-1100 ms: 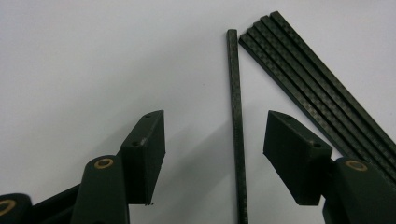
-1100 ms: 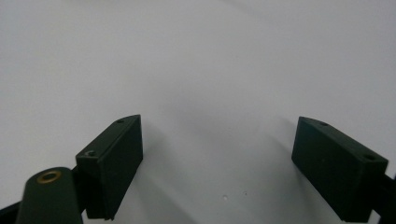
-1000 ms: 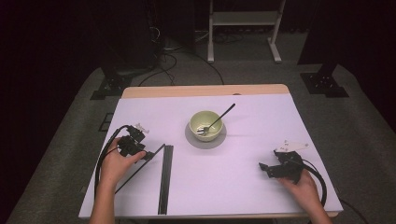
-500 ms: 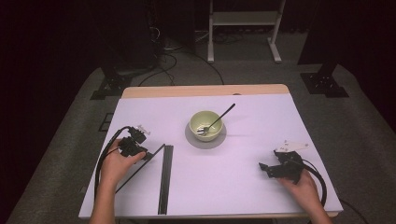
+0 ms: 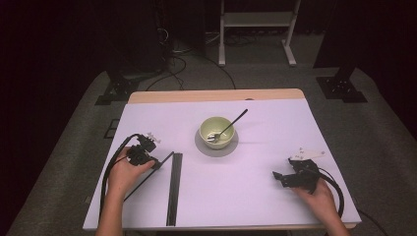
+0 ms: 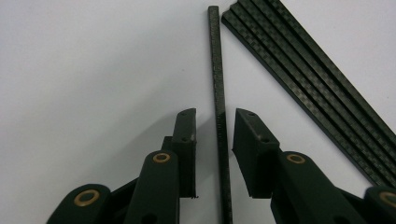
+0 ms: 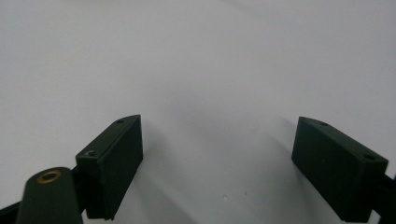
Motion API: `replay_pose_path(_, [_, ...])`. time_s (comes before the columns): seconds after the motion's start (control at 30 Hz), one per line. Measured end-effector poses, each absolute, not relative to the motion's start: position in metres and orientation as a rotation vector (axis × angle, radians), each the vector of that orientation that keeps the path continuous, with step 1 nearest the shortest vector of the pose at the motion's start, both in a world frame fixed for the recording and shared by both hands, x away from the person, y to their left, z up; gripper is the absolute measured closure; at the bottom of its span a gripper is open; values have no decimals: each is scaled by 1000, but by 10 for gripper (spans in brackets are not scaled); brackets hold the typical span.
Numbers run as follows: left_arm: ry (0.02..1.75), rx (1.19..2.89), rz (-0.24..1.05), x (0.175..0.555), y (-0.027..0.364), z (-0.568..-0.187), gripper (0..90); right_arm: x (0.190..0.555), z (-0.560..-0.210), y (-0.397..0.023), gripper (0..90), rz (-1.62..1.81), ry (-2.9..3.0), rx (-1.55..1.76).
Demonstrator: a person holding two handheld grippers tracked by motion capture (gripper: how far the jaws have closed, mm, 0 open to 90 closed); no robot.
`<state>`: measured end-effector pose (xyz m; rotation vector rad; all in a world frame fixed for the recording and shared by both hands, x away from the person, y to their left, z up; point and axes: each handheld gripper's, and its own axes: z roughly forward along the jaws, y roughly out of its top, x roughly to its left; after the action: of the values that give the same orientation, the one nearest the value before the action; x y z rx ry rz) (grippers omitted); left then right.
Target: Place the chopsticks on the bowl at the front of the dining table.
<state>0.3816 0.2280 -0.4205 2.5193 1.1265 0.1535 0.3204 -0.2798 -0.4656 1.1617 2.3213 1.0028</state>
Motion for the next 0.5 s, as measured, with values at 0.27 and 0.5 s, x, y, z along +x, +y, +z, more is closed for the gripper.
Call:
replay_pose_path(0.27, [1121,2540,147,380,227,-421,767,320,-466,-280,152,1003,2321,1162])
replay_pose_path(0.5, [1120,2551,157,380,226,-421,808,320,-466,-280,152,1003,2321,1162])
